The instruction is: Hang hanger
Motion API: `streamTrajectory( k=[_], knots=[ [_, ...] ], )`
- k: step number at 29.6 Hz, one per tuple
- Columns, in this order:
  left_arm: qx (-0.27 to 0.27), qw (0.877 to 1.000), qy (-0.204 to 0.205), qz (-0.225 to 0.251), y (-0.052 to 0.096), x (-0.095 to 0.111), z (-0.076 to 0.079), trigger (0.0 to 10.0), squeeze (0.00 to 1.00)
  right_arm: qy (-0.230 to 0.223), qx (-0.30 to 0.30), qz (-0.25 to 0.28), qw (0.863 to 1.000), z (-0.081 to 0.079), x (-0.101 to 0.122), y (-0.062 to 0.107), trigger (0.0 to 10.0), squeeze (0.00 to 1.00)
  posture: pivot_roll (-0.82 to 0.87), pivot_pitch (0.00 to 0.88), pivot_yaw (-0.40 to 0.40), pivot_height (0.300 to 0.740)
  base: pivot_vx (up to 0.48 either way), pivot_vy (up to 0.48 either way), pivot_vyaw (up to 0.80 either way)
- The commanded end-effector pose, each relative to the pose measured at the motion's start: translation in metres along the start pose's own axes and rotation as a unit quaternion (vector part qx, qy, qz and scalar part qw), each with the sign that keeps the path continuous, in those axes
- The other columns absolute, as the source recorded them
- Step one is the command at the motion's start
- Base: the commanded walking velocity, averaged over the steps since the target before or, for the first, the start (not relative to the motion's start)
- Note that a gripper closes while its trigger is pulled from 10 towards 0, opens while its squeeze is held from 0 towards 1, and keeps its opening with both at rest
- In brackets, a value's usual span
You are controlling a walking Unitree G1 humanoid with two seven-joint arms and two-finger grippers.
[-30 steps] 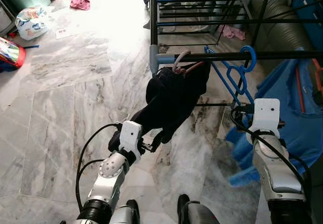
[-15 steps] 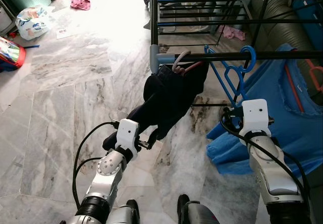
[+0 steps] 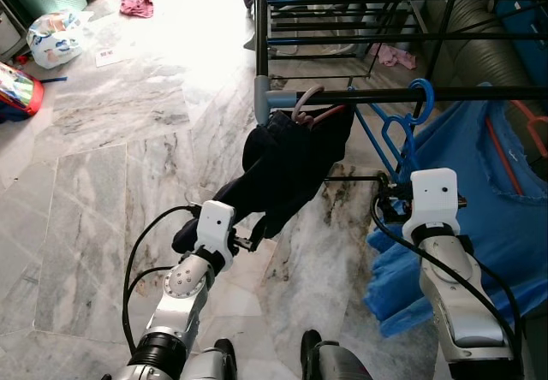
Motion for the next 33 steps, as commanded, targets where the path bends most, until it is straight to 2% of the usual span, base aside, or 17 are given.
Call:
streamTrajectory(
  k=[1,3,10,11,12,14,15,16,25,33],
  knots=[
    [0.001,1.0,-0.002,-0.008,0.003,-0.006,-0.001,10.0,0.0,0.003,-0.016,0.011,1.0,0.006,0.004,0.005,10.0,1.0,-0.05,0.242,0.03,0.74,0.0,0.0,0.0],
    [0.008,1.0,-0.008,0.014,0.003,0.003,-0.003,10.0,0.0,0.01,-0.036,0.028,0.999,0.013,0.01,0.008,10.0,1.0,-0.06,0.244,0.031,0.74,0.0,0.0,0.0],
    [0.048,0.998,-0.026,0.034,0.0,0.013,-0.011,10.0,0.0,0.024,-0.055,0.065,0.996,0.016,0.024,0.014,10.0,1.0,-0.07,0.25,0.039,0.74,0.0,0.0,0.0],
    [0.056,0.997,-0.03,0.033,-0.001,0.013,-0.012,10.0,0.0,0.029,-0.057,0.075,0.995,0.015,0.028,0.017,10.0,0.9,-0.08,0.251,0.04,0.74,0.0,0.0,0.0],
    [0.057,0.997,-0.031,0.034,-0.001,0.013,-0.011,10.0,0.0,0.031,-0.057,0.077,0.995,0.014,0.029,0.018,10.0,0.9,-0.08,0.252,0.04,0.74,0.0,0.0,0.0],
    [0.061,0.997,-0.035,0.032,-0.002,0.013,-0.012,10.0,0.0,0.033,-0.058,0.083,0.994,0.012,0.031,0.021,10.0,0.56,-0.08,0.253,0.041,0.74,0.0,0.0,0.0],
    [0.063,0.997,-0.039,0.032,-0.003,0.013,-0.012,10.0,0.0,0.033,-0.055,0.085,0.994,0.01,0.031,0.022,10.0,0.24,-0.08,0.252,0.041,0.74,0.0,0.0,0.0],
    [0.066,0.996,-0.042,0.032,-0.003,0.013,-0.012,10.0,0.0,0.032,-0.053,0.087,0.994,0.008,0.032,0.023,10.0,0.0,-0.08,0.252,0.041,0.74,0.0,0.0,0.0],
    [0.079,0.995,-0.053,0.036,-0.002,0.013,-0.011,10.0,0.0,0.027,-0.044,0.085,0.995,0.0,0.028,0.03,10.0,0.0,-0.07,0.24,0.031,0.74,0.0,0.0,0.0],
    [0.101,0.992,-0.063,0.038,0.004,0.016,-0.026,10.0,0.0,0.016,-0.017,0.097,0.995,-0.019,0.034,0.024,10.0,0.0,-0.02,0.219,0.017,0.74,-0.29,0.0,0.0]
  ],
)
Point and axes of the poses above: a point about 5 cm out from each wrist's last joint towards the gripper, its own y axis pointing back from the gripper into the wrist, its own x axis along the axis of the wrist's last joint, z = x × y, the point moved 6 cm from there along -y, pointing out of the wrist towards the gripper, and after that the axes turned 11 degrees about y, right-handed, at the moved point
